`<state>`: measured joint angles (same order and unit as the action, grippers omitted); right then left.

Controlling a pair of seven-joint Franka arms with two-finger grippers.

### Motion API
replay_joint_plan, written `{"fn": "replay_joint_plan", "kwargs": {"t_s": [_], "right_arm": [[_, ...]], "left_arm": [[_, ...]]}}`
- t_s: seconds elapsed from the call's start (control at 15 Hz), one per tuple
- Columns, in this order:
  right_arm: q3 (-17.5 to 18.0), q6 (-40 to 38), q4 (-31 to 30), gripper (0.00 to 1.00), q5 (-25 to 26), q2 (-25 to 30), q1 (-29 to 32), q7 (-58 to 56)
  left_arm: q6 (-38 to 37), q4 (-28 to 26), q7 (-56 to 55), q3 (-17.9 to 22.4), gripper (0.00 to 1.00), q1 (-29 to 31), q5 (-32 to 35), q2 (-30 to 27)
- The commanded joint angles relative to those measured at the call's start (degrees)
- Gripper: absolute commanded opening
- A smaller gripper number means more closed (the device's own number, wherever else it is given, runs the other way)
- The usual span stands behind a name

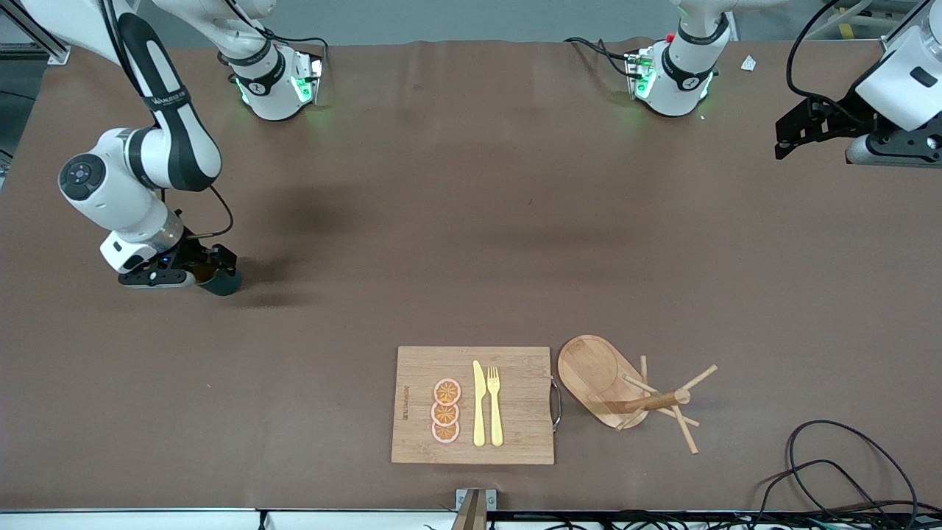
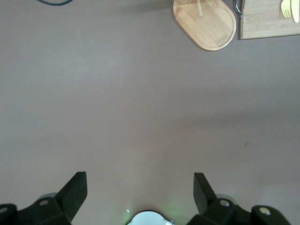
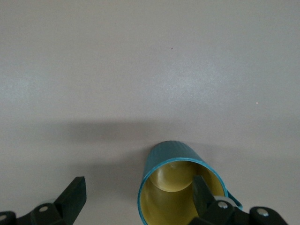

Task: Pass cup and hang on rack
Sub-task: 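Close the right gripper on the teal mug's rim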

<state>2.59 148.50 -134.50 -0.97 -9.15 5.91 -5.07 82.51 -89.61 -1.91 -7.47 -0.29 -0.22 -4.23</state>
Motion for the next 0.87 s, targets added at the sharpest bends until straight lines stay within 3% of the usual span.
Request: {"fn": "replay_joint_plan", "kwargs": {"t_s": [0.0, 0.13, 0.53, 0.8], "right_arm": [[0.5, 0.8, -0.2, 1.00, -0.5, -1.4, 0.6, -0.6], [0.5, 0.8, -0.2, 0.99, -0.5, -1.7, 0.5, -0.6], [0.5, 1.4, -0.2, 0.71, -0.5, -3.1, 0.8, -0.5], [0.5, 1.4, -0.2, 0.37, -0.5, -3.1, 1.2, -0.4]], "left_arm": [[-0.4, 0.9, -0.2, -0.3, 1.00, 0.0, 0.8, 0.3], [-0.4, 0.9, -0.2, -0.3, 1.00, 0.1, 0.8, 0.3], [-0.3, 1.0, -0.1, -0.3, 1.00, 0.1, 1.0, 0.4], [0.9, 1.1, -0.2, -0.4, 1.00, 0.1, 1.4, 0.5]]}}
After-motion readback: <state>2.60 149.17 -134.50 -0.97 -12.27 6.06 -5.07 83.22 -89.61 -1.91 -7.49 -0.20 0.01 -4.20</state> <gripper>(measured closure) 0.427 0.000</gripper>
